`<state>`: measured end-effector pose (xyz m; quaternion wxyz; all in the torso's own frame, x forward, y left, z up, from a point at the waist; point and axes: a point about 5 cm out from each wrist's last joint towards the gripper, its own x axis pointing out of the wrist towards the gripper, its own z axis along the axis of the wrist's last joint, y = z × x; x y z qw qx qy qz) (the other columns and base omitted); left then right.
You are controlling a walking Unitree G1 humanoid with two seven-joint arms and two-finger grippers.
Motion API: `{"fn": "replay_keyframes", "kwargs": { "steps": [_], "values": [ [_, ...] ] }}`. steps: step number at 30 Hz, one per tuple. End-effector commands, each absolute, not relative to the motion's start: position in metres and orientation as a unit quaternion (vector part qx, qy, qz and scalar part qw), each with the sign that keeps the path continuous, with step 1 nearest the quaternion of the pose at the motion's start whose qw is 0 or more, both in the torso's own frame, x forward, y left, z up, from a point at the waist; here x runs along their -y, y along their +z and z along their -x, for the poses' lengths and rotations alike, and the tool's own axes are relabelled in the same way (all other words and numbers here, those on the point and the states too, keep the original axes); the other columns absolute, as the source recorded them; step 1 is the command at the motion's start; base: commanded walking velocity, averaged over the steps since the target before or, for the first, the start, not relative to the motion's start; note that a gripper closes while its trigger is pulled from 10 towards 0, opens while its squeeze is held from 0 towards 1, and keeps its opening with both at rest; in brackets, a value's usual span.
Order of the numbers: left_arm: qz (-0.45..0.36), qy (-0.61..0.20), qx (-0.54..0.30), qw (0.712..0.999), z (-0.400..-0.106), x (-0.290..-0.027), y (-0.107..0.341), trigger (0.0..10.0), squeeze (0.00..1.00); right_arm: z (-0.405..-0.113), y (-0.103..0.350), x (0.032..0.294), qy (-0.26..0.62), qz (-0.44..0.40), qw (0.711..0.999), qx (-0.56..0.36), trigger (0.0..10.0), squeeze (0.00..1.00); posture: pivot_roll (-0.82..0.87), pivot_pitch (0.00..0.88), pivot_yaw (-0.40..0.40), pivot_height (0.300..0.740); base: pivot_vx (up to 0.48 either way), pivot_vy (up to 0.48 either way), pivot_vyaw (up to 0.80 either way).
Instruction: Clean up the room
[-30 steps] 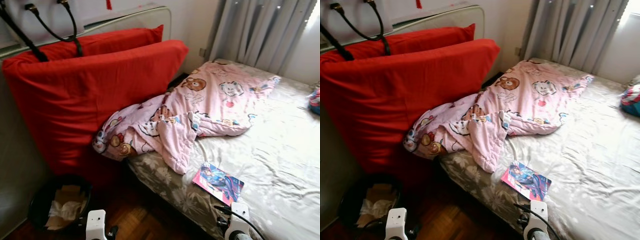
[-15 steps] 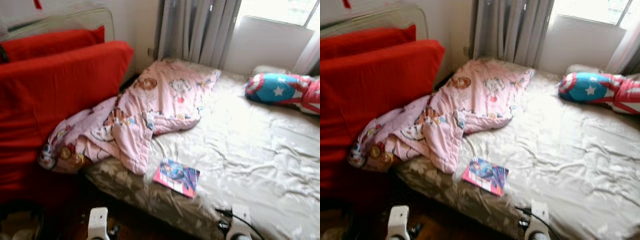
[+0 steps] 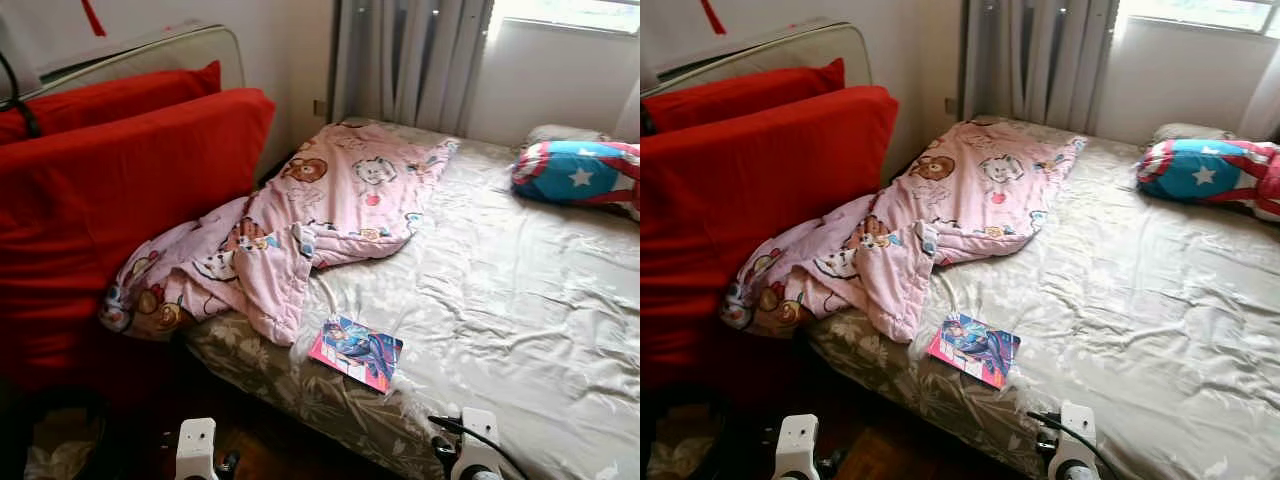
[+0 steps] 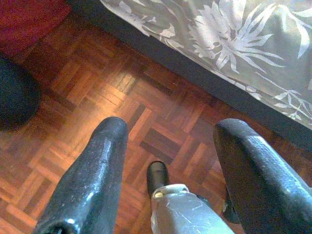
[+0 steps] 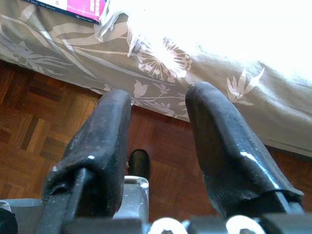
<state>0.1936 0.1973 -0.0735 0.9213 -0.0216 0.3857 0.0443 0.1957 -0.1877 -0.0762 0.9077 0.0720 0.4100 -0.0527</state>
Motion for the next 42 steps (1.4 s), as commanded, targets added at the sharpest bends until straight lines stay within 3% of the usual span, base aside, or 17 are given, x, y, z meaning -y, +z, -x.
{"fn": "replay_keyframes", "kwargs": {
  "steps": [1, 13, 14, 16, 17, 24, 31, 42],
  "values": [
    [0.027, 0.050, -0.390, 0.919, -0.1920, -0.1992, -0.0744, 10.0, 0.00, -0.1987, -0.0743, 0.1883, -0.055, -0.076, 0.910, -0.403, 10.0, 1.00, 0.02, 0.000, -0.037, 0.740, 0.000, 0.000, 0.00],
    [0.031, 0.053, -0.388, 0.920, -0.1925, -0.1998, -0.0740, 10.0, 0.00, -0.1991, -0.0743, 0.1875, -0.049, -0.075, 0.910, -0.405, 10.0, 1.00, 0.03, 0.000, -0.037, 0.740, 0.000, 0.000, 0.00],
    [0.033, 0.054, -0.388, 0.919, -0.1923, -0.1998, -0.0741, 10.0, 0.00, -0.1990, -0.0744, 0.1874, -0.048, -0.074, 0.910, -0.406, 10.0, 0.47, 0.03, 0.000, -0.037, 0.740, 0.000, 0.000, 0.00],
    [0.033, 0.055, -0.388, 0.919, -0.1923, -0.1998, -0.0741, 10.0, 0.00, -0.1990, -0.0744, 0.1874, -0.048, -0.074, 0.910, -0.406, 10.0, 0.47, 0.03, 0.000, -0.037, 0.740, 0.000, 0.000, 0.00],
    [0.035, 0.056, -0.388, 0.919, -0.1923, -0.1999, -0.0741, 10.0, 0.00, -0.1990, -0.0744, 0.1874, -0.048, -0.074, 0.910, -0.406, 10.0, 0.00, 0.03, 0.000, -0.037, 0.740, 0.000, 0.000, 0.00],
    [0.039, 0.060, -0.390, 0.918, -0.1916, -0.1999, -0.0746, 10.0, 0.00, -0.1989, -0.0745, 0.1873, -0.047, -0.074, 0.909, -0.407, 10.0, 0.00, 0.03, 0.000, -0.037, 0.740, 0.000, 0.000, 0.00],
    [0.038, 0.060, -0.391, 0.918, -0.1913, -0.2001, -0.0748, 10.0, 0.00, -0.1988, -0.0746, 0.1869, -0.044, -0.074, 0.909, -0.407, 10.0, 0.00, 0.03, 0.000, -0.037, 0.740, 0.000, 0.421, 0.00],
    [0.032, 0.058, -0.390, 0.918, -0.1919, -0.2006, -0.0743, 10.0, 0.00, -0.1990, -0.0746, 0.1864, -0.041, -0.074, 0.909, -0.408, 10.0, 0.00, 0.03, 0.000, -0.035, 0.740, 0.000, 0.000, 0.00]
  ]
}}
